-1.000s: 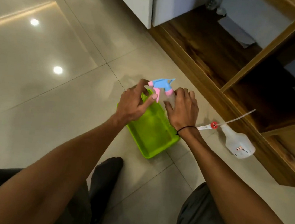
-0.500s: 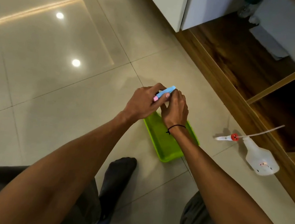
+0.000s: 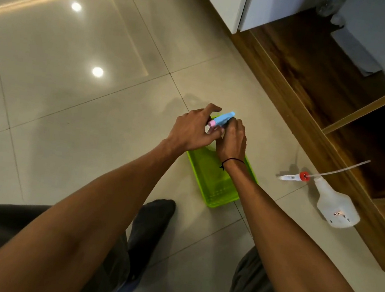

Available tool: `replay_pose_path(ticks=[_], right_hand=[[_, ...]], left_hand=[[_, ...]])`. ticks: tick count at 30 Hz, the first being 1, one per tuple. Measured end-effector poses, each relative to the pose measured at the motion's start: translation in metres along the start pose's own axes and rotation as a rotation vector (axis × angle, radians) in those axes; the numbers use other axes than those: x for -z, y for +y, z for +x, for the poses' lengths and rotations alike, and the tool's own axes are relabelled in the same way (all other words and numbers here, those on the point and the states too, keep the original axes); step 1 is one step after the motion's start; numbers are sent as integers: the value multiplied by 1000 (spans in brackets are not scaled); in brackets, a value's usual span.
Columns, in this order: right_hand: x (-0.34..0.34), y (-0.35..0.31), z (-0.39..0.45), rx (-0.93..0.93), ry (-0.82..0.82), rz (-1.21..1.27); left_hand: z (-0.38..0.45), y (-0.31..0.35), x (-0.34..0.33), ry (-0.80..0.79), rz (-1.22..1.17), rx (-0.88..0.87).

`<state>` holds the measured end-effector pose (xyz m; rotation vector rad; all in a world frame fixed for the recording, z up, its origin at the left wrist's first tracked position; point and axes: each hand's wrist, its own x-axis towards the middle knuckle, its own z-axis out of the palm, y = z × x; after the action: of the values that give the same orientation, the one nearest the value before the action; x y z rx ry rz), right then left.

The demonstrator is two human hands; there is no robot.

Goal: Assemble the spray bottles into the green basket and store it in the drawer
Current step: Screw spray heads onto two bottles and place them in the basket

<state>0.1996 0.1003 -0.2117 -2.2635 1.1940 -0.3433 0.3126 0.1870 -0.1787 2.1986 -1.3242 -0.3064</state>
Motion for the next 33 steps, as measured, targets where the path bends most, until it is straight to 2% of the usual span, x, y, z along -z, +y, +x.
replay_pose_path(ticks=[3, 6, 8, 14, 21, 26, 33], right_hand=[[7, 3, -4, 39, -38, 7], [19, 8, -14, 128, -50, -64], [30, 16, -21, 163, -27, -120], [65, 46, -33, 111, 43, -225], [106, 106, -49, -6, 62, -348], [122, 151, -63, -134, -96, -586], [103, 175, -63, -234, -292, -845]], left_hand=[[0, 6, 5, 125, -35, -6], [7, 19, 14, 273, -118, -86], [13, 34, 17, 291, -163, -145], [21, 94, -6, 190, -156, -301], [18, 145, -60, -53, -180, -360], [14, 162, -89, -160, -166, -368], [9, 164, -112, -229, -182, -332]])
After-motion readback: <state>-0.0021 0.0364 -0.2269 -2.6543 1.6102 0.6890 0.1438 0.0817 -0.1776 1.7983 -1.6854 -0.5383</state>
